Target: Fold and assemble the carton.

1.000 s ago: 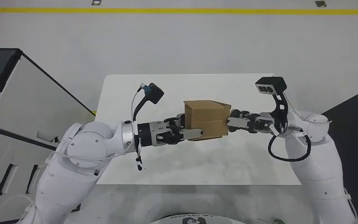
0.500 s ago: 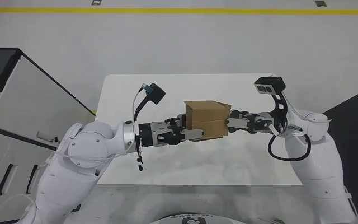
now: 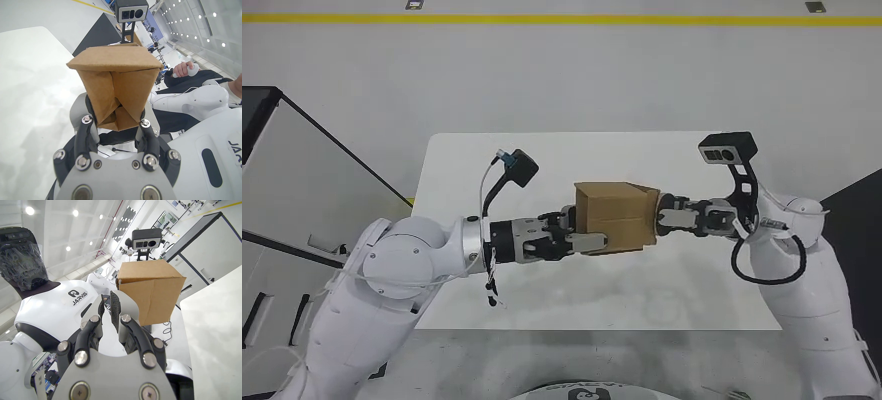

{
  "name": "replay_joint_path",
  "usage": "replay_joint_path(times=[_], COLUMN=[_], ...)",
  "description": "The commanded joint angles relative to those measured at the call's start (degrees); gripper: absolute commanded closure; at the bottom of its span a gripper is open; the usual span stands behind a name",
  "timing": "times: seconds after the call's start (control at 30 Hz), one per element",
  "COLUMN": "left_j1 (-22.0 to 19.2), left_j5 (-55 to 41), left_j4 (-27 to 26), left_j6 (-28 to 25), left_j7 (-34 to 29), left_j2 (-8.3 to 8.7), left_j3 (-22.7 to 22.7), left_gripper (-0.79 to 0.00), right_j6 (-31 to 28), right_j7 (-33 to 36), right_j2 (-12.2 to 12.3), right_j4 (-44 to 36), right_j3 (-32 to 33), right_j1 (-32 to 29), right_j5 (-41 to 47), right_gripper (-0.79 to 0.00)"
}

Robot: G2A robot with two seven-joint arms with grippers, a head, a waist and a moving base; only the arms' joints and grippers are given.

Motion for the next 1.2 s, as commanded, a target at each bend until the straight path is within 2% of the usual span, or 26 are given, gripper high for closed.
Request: replay_joint_path(times=[0.0,0.63,0.93,1.17], left_j1=[-0.1,-0.9,-1.6,-2.3], left_j5=[-0.9,-3.8,-4.0,-4.0], left_j4=[0.2,1.4,2.0,2.6], left_j6=[-0.3,-1.6,-1.8,-1.8], left_j7=[0.0,-0.6,-1.1,-1.0], left_j2=[-0.03,-0.06,-0.09,-0.17], left_j3=[0.1,0.5,1.1,1.7], left_gripper=[0.000,0.000,0.000,0.000], right_j6=[0.2,2.9,3.8,4.5], right_j7=[0.2,2.9,3.8,4.5], right_j2=[0.0,-0.9,-1.4,-1.7], right_j4=[0.4,3.2,4.0,4.8], right_j3=[-0.2,-3.8,-4.8,-5.8], right_j1=[0.4,3.3,4.3,5.2], right_j5=[0.3,3.8,4.1,3.8], right_gripper=[-0.099,-0.126,-0.194,-0.286])
